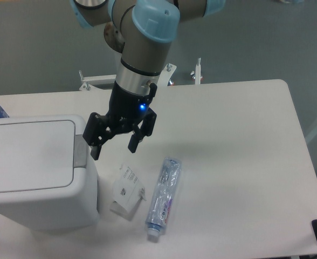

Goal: Open the trash can
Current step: 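Press the gripper down on the grey lid button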

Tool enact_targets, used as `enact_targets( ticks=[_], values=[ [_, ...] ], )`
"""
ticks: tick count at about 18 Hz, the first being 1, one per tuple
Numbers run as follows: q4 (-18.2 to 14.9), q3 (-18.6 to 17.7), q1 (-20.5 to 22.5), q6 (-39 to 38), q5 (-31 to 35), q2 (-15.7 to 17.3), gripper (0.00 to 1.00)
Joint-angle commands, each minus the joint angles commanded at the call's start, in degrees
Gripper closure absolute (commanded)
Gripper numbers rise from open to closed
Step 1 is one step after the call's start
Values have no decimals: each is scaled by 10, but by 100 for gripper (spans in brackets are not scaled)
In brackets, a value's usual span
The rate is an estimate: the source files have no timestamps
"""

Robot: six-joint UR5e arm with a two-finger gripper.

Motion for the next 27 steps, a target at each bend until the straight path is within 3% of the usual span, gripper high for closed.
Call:
enact_targets(
  ticks=[27],
  values=[
    [4, -10, -16, 1, 1, -1, 0]
  ],
)
